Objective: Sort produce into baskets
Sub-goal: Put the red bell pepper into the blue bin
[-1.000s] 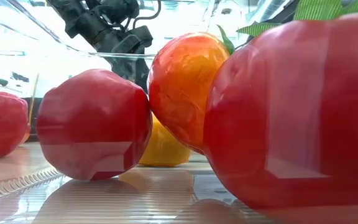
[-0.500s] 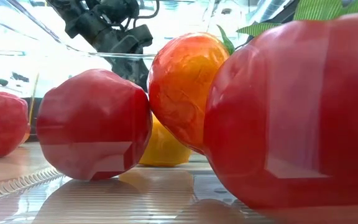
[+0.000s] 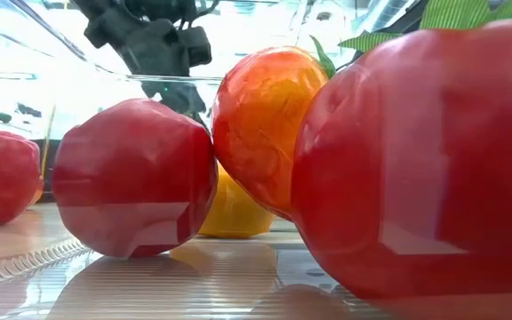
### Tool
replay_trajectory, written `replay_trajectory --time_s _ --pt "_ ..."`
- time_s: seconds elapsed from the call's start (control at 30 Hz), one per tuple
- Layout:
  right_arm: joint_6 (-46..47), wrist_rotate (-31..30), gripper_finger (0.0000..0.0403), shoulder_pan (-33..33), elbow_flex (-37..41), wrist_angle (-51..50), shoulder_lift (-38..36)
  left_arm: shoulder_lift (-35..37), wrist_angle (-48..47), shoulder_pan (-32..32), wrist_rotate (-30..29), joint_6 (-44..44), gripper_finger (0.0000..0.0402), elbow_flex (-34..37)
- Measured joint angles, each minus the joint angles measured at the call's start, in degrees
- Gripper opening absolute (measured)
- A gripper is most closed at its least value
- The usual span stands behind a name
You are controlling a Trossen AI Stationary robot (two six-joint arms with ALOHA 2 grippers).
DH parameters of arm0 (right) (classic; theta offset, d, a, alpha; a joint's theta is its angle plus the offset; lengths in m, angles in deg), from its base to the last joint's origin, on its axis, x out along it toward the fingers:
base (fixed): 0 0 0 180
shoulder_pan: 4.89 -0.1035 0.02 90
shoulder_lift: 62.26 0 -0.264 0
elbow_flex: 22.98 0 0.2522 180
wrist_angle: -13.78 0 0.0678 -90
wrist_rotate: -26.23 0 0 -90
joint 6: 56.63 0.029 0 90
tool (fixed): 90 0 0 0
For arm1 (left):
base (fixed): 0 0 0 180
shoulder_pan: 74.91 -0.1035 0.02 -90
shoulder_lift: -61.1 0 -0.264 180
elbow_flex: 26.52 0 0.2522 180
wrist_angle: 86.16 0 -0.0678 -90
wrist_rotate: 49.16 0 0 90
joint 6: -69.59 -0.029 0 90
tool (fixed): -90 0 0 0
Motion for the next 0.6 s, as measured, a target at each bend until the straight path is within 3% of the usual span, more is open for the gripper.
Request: replay_trajectory --time_s 0.23,0.5,0.6 --pt "0.02 -0.02 0.0343 -0.01 0.0 0.02 0.0 2.86 -16.95 1.18 0.8 5.96 0.0387 -5.59" --pt "0.02 -0.01 0.0343 0.01 0.0 0.04 0.0 5.98 -22.41 1.54 4.85 12.56 0.0387 -6.53" --pt "0.02 -0.01 0.0343 0.01 0.0 0.03 0.0 6.69 -25.48 1.58 9.67 14.38 0.0387 -6.53"
